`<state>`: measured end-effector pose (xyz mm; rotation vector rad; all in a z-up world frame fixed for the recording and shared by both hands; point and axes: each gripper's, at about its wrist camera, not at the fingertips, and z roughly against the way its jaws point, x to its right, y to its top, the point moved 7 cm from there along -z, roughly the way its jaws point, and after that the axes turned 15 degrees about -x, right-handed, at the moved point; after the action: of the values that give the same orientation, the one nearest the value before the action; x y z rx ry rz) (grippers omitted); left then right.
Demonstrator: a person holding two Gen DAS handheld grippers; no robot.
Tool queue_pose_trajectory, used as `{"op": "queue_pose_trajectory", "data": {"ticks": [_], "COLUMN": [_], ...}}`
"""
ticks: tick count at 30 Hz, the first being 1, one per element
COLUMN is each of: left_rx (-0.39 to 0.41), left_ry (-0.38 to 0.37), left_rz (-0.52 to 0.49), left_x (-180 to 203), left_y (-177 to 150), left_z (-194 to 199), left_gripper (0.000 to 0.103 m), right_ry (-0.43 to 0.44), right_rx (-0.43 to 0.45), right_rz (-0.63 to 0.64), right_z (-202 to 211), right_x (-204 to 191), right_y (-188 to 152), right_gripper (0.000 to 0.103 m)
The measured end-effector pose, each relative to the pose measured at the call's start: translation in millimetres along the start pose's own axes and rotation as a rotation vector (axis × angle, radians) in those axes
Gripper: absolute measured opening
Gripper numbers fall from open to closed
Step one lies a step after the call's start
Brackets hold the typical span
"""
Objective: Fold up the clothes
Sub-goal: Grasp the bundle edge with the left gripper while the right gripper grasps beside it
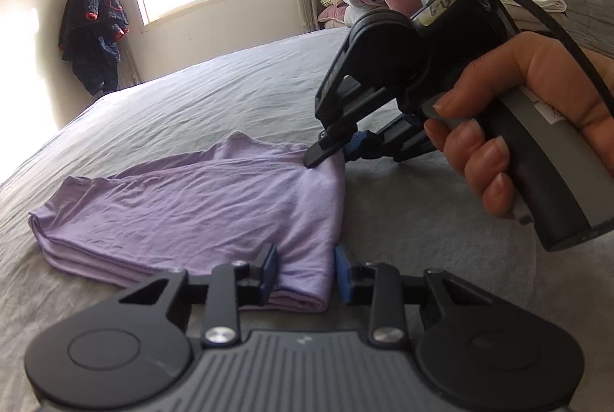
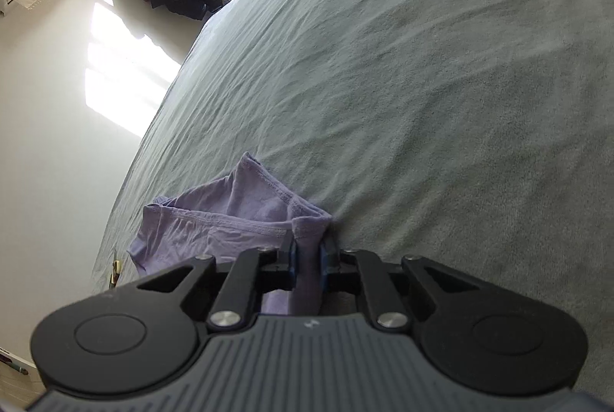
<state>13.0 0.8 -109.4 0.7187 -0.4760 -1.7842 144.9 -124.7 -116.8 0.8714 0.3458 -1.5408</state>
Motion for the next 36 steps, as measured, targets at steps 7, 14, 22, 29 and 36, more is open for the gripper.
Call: {"op": "queue_pose_trajectory", "data": {"ticks": [7,14,22,29,36], "left_rx": [-0.033,-0.069,-0.092,-0.087,-0.097], "left_ry": [-0.038,-0.089,-0.155,-0.223,-0.301], "left_rz": [0.084,0.130,0.118,0.071,0.114], "left_x": [-6.8,4.2,47.2,100.5,118.1], "left_y": [3.4,2.0,-4.2,-14.0,-19.2], "left_z": [8.5,25.1,46.4,69.4,76.2], "left_gripper": [0.003,0.003,0.003,0.003,0.003], "right_ry": [0.026,0.060,0.031,-0.017,-0.058], "right_rx": [0.026,0.046,0.068,0.095,0.104], "right_rz": [0.000,-0.030,-0.062,-0.095,-0.129], "right_z": [12.9,33.9,67.0,104.9,116.4], "right_x": [3.4,7.6,27.6,54.0,62.6], "right_y": [-6.5,-6.1,-23.9,-42.2,-51.0], "right_gripper": [0.006,0.006,0.006,0.006,0.006]}}
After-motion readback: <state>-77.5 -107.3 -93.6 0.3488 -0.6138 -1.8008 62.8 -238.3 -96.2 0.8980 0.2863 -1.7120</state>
